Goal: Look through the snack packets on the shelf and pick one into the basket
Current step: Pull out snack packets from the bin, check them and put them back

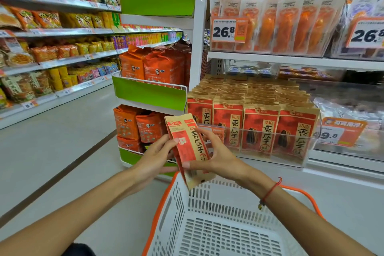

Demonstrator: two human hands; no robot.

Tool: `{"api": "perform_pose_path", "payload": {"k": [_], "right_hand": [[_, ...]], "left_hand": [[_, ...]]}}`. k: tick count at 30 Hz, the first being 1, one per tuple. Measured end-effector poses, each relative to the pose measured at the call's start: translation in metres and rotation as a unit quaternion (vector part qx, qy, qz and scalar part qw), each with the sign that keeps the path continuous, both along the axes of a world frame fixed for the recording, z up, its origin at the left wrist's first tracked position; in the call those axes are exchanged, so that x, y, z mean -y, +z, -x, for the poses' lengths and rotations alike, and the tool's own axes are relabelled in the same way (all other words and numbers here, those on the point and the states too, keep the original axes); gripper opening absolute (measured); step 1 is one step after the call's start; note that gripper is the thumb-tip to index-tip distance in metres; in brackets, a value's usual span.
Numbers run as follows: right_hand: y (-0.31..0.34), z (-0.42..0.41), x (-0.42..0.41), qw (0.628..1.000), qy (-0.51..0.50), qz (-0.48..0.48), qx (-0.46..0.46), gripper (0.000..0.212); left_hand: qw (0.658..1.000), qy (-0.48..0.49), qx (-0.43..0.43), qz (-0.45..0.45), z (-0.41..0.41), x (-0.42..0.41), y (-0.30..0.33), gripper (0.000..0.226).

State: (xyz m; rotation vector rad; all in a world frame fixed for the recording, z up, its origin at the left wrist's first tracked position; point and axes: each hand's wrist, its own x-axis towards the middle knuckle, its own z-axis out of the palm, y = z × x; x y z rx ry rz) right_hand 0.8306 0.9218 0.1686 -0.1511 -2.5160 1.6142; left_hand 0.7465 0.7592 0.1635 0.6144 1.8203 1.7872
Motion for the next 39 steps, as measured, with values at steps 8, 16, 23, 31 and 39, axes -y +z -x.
{"api": "perform_pose_path", "payload": {"k": [8, 16, 23, 31, 39], "right_hand": [[0.002, 0.01, 0.004, 0.988, -0.125, -0.005, -0.087, 0.045], [0.0, 0.017, 0.003, 0.974, -0.18, -0.025, -0.133, 0.009], [-0.002, 0.015, 0.001, 0.959, -0.208, -0.037, -0.191, 0.007], [0.006, 0.015, -0.002, 0.97, -0.141, -0.032, -0.198, 0.027], [0.017, 0.012, 0.001, 0.984, -0.04, -0.088, -0.15, 0.054]], "left_hand": [[0.997, -0.025, -0.064, 0.025, 0.002, 0.015, -0.001, 0.04], [0.993, 0.044, -0.106, 0.038, 0.005, 0.02, -0.001, 0.046], [0.993, 0.046, -0.103, 0.025, 0.006, 0.016, -0.002, 0.045], [0.996, 0.054, -0.06, -0.025, 0.006, 0.01, -0.004, 0.041], [0.988, 0.116, -0.018, -0.1, 0.006, 0.006, 0.005, 0.033]]}}
